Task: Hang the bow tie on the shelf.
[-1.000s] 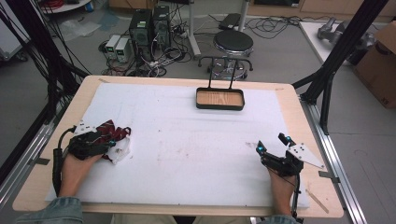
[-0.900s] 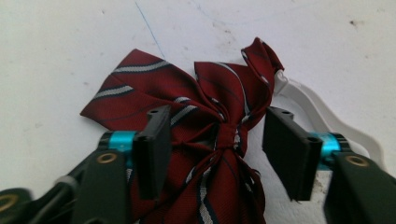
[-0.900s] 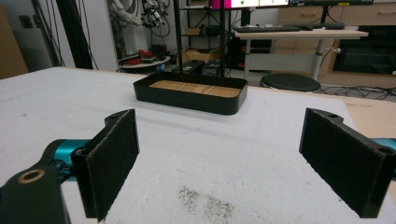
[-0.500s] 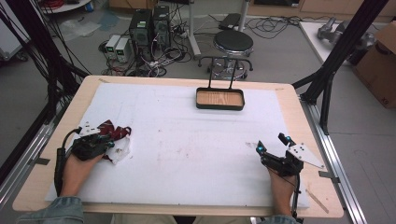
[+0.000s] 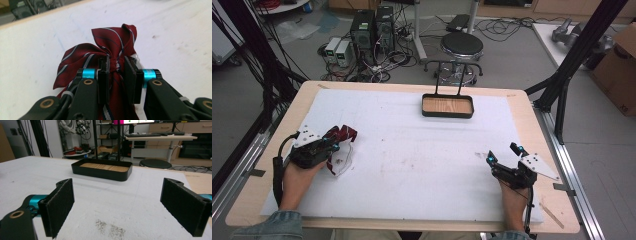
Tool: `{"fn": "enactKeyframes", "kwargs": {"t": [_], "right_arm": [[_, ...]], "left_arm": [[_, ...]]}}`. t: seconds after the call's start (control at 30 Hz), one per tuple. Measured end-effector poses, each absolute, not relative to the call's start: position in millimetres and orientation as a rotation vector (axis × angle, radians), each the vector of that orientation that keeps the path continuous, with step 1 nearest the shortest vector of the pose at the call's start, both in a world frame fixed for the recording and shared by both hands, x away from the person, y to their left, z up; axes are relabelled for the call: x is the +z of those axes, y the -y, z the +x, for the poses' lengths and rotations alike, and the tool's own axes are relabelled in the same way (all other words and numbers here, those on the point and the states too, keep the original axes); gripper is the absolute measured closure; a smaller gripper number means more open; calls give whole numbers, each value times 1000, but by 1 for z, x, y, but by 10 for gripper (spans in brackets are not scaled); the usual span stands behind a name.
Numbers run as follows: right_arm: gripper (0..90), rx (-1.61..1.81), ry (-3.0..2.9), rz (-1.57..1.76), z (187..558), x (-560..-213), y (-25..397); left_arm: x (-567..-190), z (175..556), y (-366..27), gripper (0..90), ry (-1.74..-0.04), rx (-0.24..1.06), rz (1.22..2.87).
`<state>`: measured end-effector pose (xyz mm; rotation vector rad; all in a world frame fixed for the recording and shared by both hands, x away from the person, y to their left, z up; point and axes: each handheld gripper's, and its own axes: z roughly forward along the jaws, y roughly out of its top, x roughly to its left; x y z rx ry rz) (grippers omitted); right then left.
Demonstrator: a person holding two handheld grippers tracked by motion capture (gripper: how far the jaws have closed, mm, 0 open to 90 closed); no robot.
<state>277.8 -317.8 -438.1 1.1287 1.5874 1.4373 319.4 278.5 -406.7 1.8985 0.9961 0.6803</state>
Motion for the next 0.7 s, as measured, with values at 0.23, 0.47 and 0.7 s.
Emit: {"fn": "enactKeyframes", "kwargs": {"t": [0.23, 0.47, 0.7], "right_arm": [[110, 1434, -1588, 1134, 277, -438, 318], [111, 1439, -1589, 1132, 278, -438, 318], [111, 1441, -1589, 1132, 278, -438, 318]], "left_arm": [[-389, 321, -259, 745, -909, 701, 1885], [-375, 334, -237, 745, -847, 704, 1893], [-355, 357, -209, 745, -780, 682, 1895]]}}
